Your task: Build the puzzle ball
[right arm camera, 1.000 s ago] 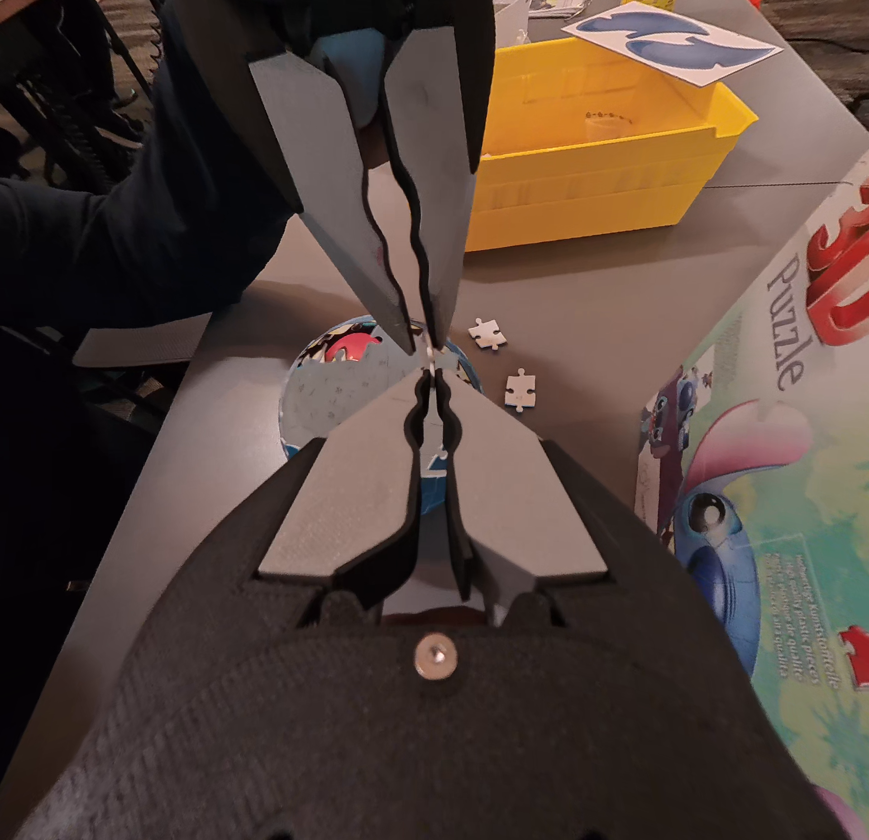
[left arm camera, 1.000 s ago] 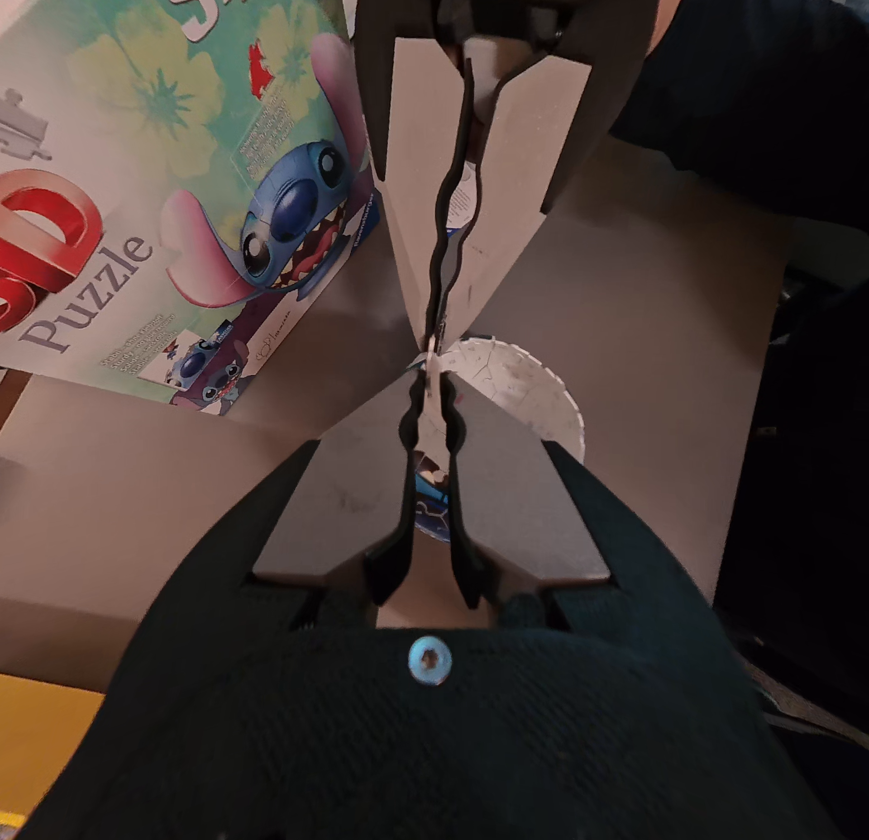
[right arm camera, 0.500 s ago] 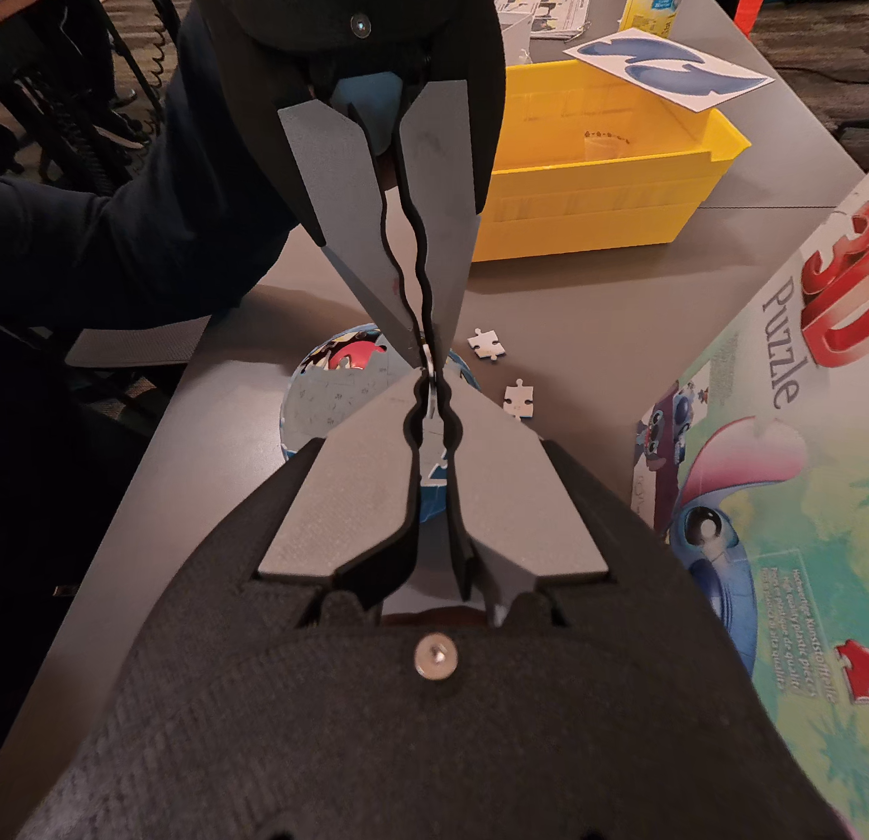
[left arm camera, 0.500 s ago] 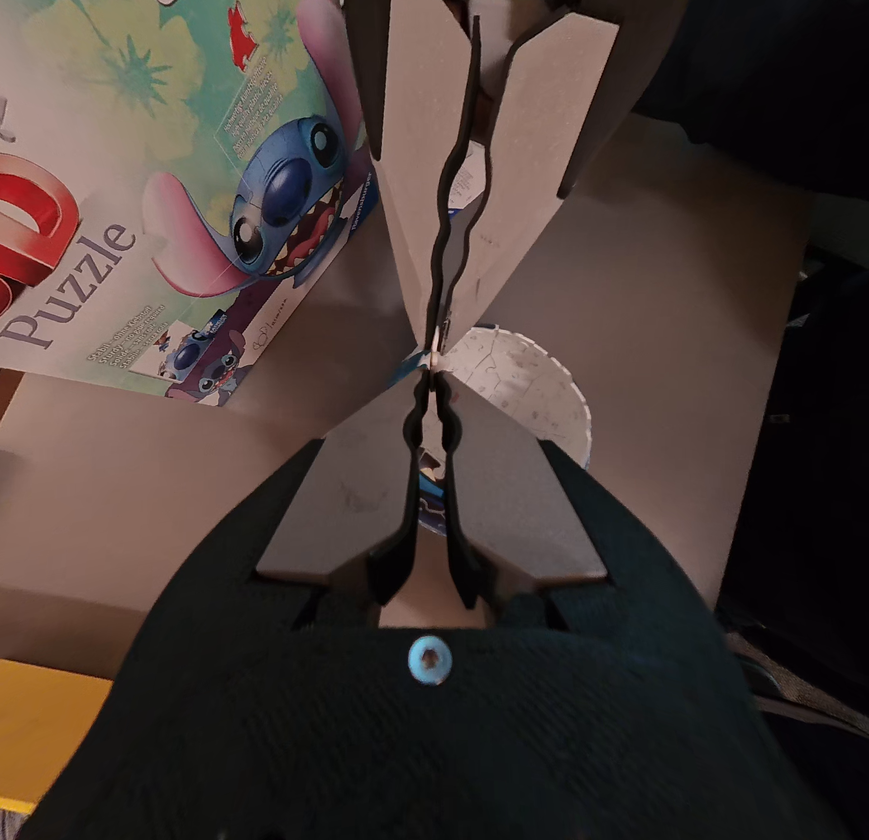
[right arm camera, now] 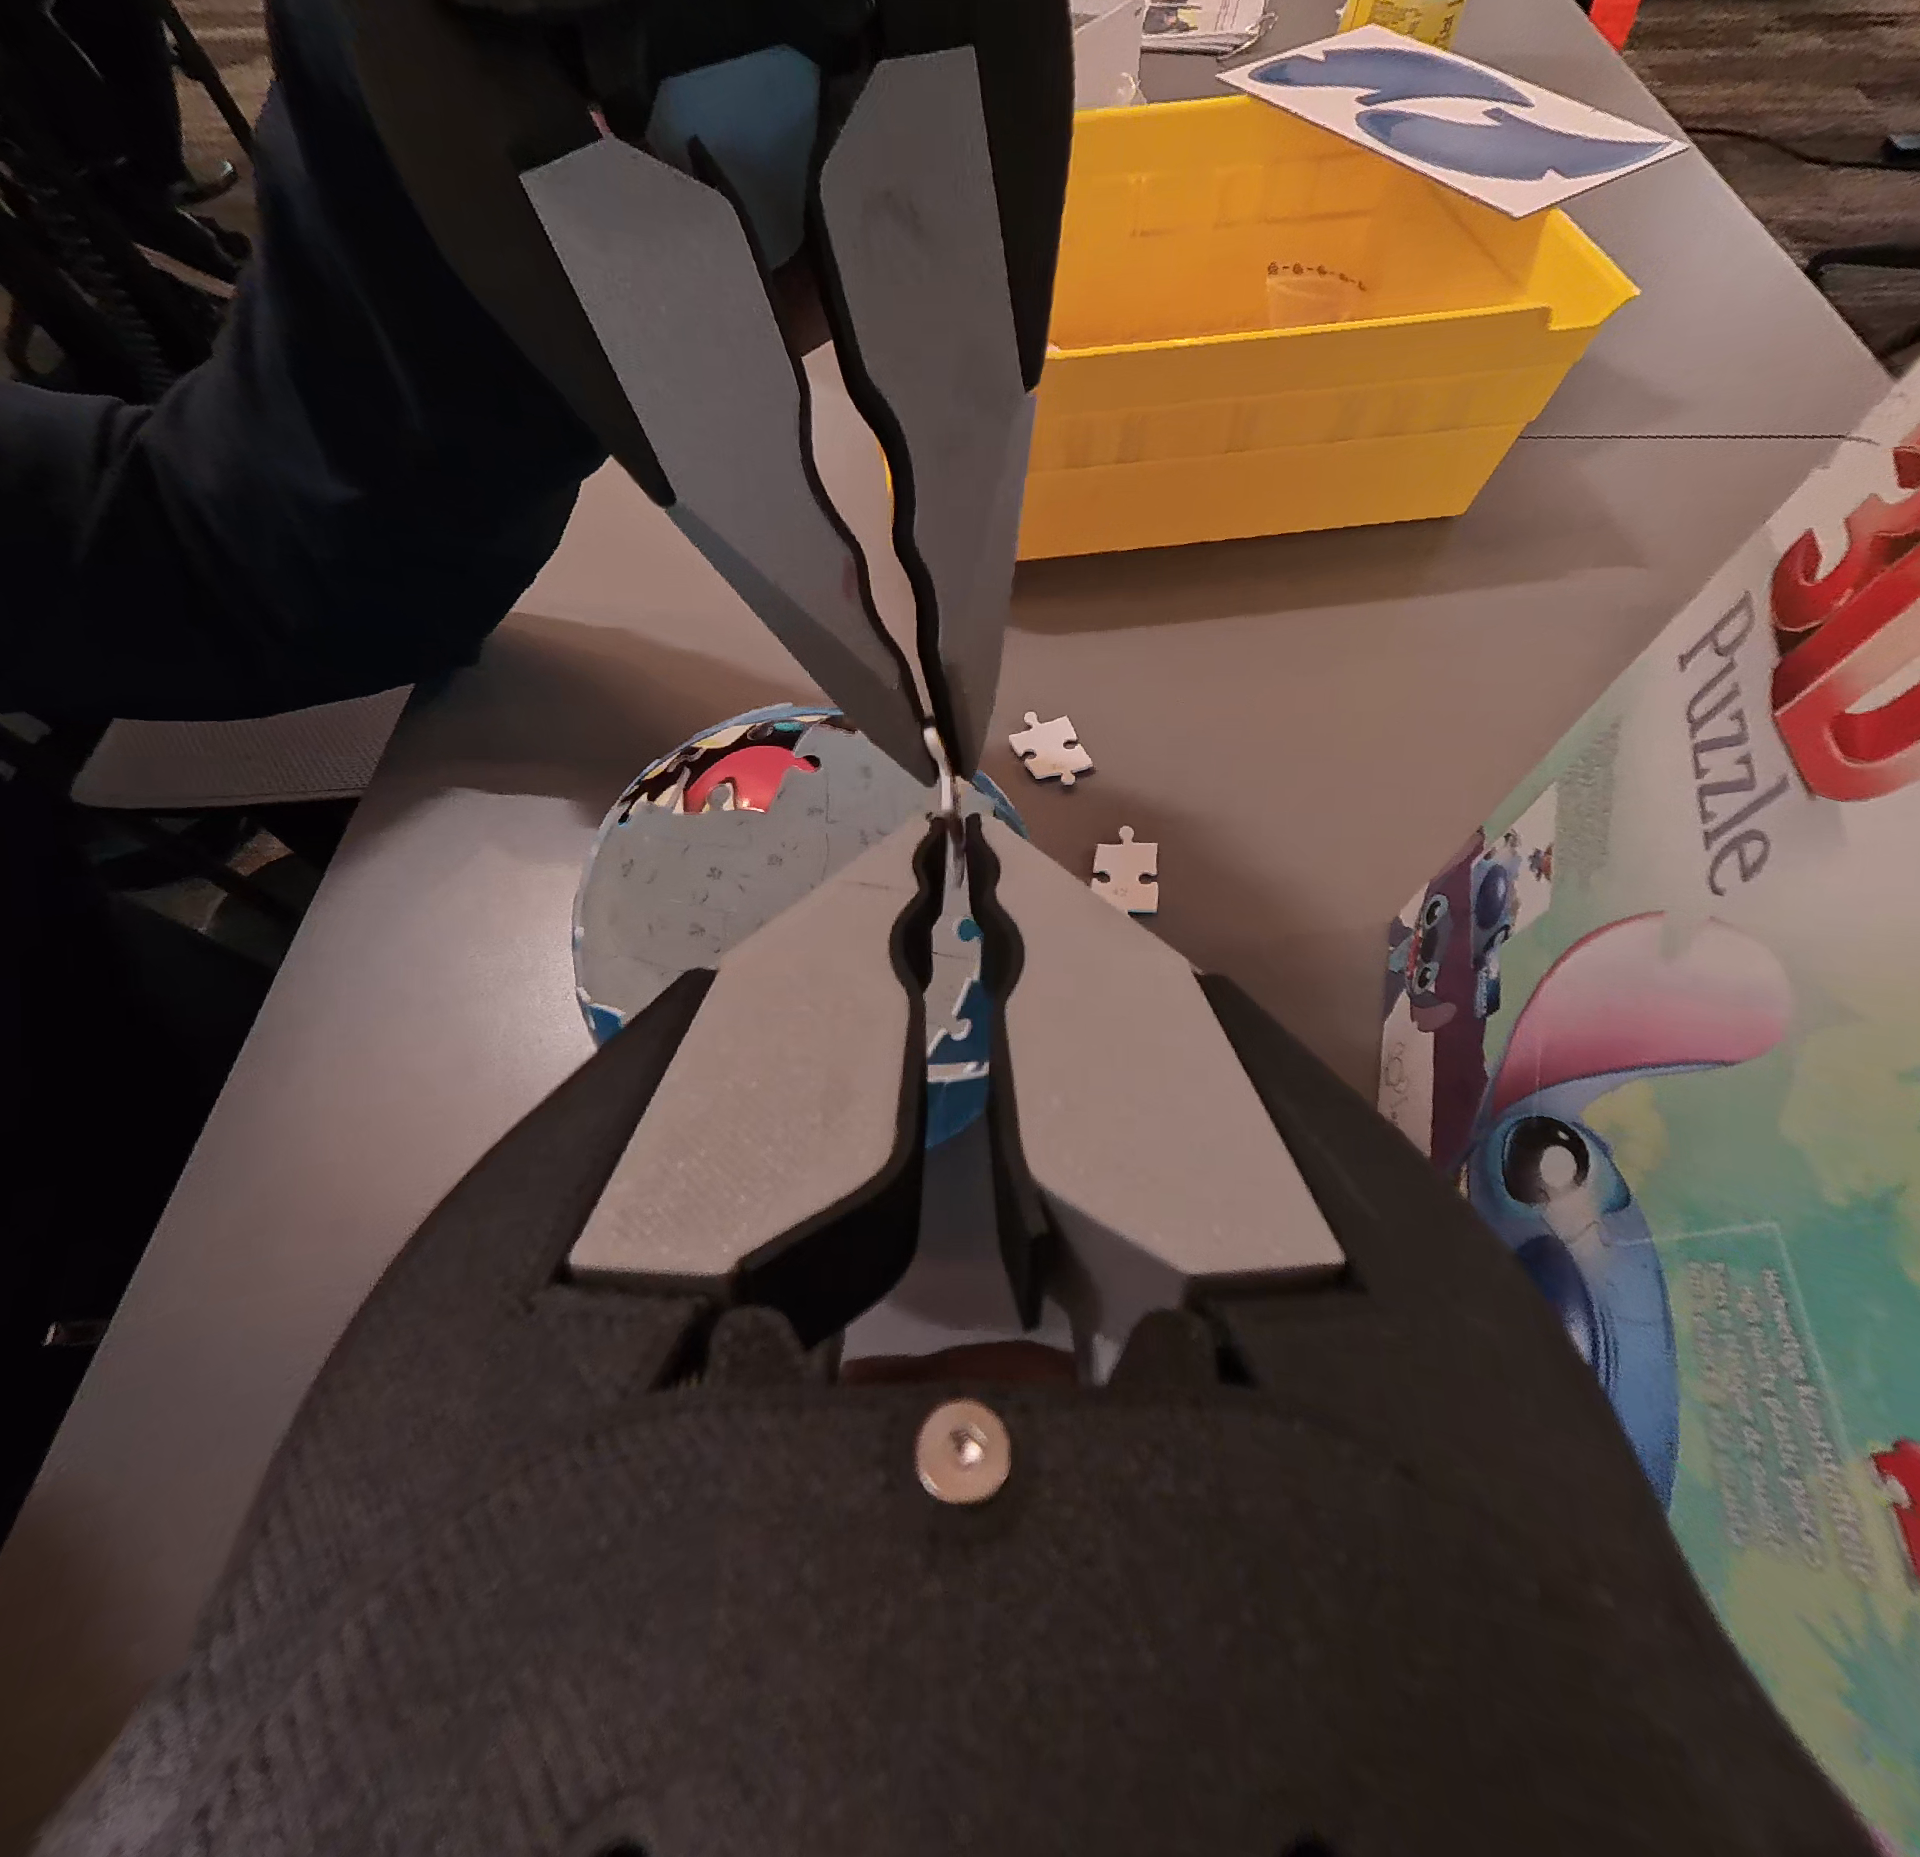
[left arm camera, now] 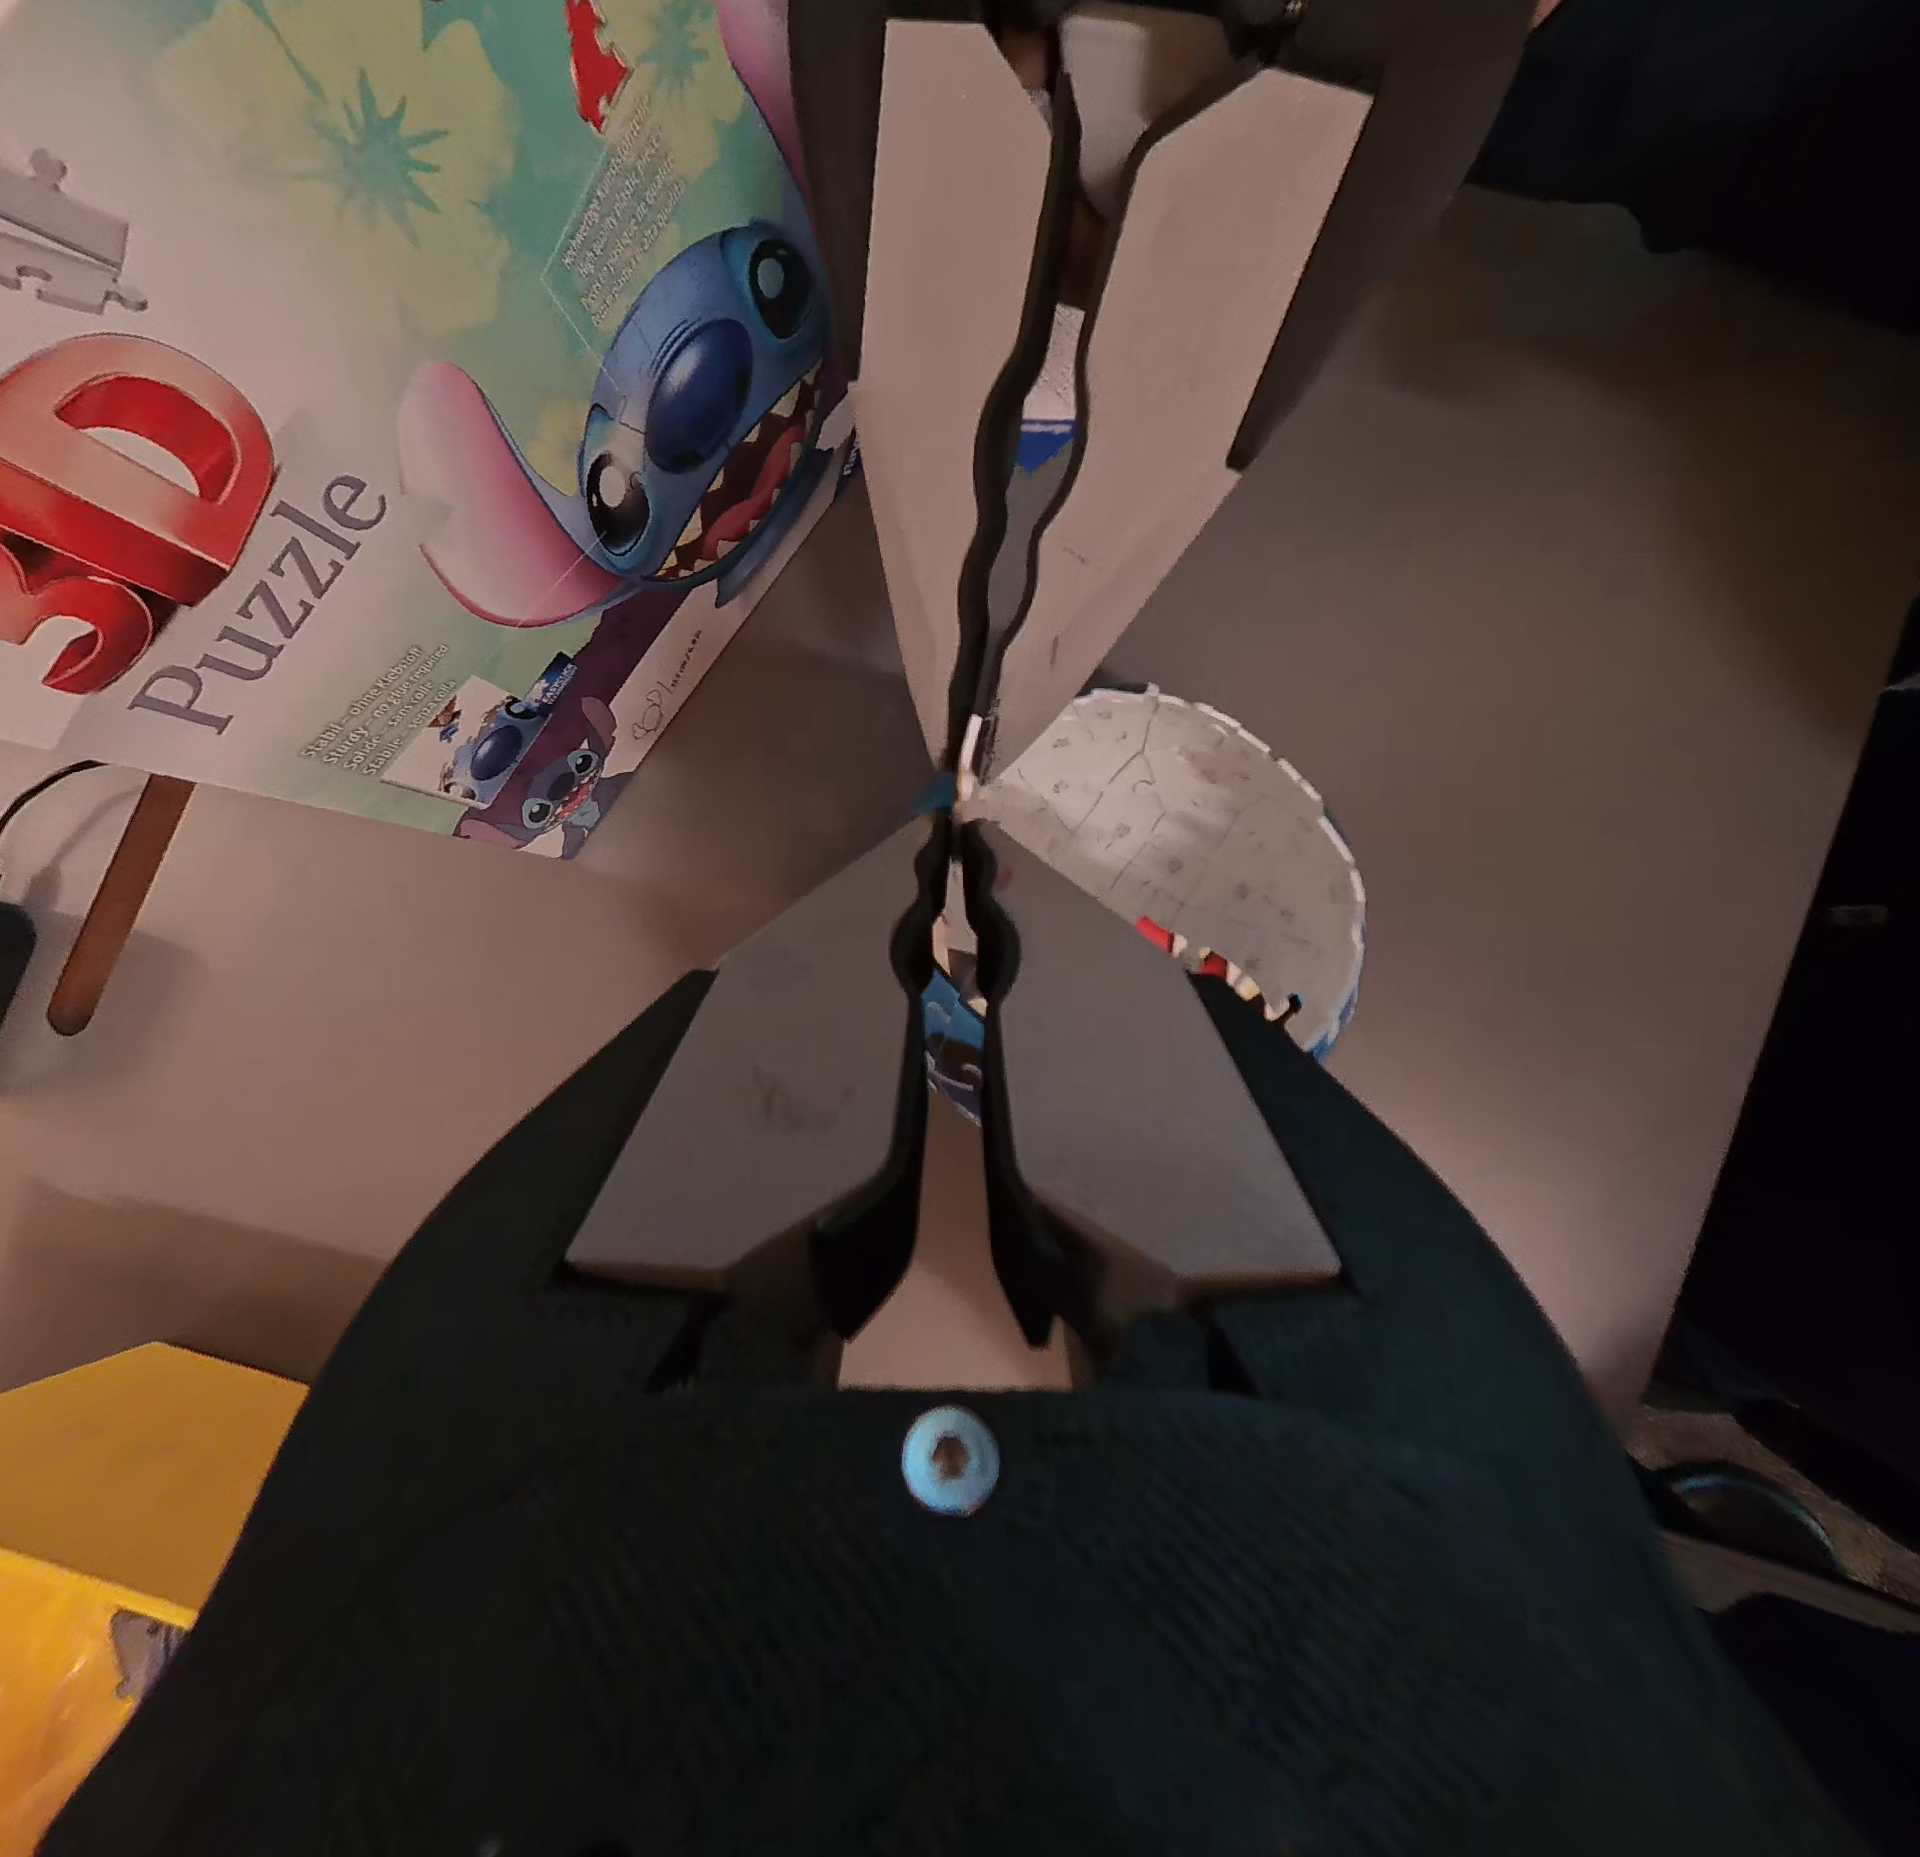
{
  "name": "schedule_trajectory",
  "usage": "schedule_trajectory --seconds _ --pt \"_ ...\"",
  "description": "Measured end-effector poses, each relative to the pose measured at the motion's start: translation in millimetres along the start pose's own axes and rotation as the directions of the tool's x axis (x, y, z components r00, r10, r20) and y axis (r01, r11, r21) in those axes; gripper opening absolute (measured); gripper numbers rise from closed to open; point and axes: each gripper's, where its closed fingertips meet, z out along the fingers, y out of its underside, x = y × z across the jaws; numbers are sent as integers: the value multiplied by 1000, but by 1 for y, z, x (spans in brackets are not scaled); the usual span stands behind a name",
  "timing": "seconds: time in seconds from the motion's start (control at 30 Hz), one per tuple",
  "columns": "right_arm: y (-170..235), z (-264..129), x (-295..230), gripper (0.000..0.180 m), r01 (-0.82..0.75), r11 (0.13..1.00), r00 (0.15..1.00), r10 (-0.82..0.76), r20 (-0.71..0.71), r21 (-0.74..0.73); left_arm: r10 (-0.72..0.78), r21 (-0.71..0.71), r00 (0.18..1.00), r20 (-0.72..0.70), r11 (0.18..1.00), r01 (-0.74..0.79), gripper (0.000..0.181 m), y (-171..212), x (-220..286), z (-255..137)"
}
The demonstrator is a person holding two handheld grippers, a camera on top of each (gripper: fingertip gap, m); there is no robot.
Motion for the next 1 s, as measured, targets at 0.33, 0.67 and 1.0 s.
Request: schedule_trajectory --seconds 0.33,0.67,1.0 --pt "-5 6 -7 0 216 976 969 -217 -121 -20 -3 -7 1000 17 1000 4 3 6 3 -13" --pt "0 12 -14 0 415 902 862 -432 -265 -122 -97 161 995 26 983 92 17 -7 -5 -45" --pt "11 16 -9 0 369 918 879 -396 -265 -146 -84 134 996 33 988 79 23 -7 -7 -38"
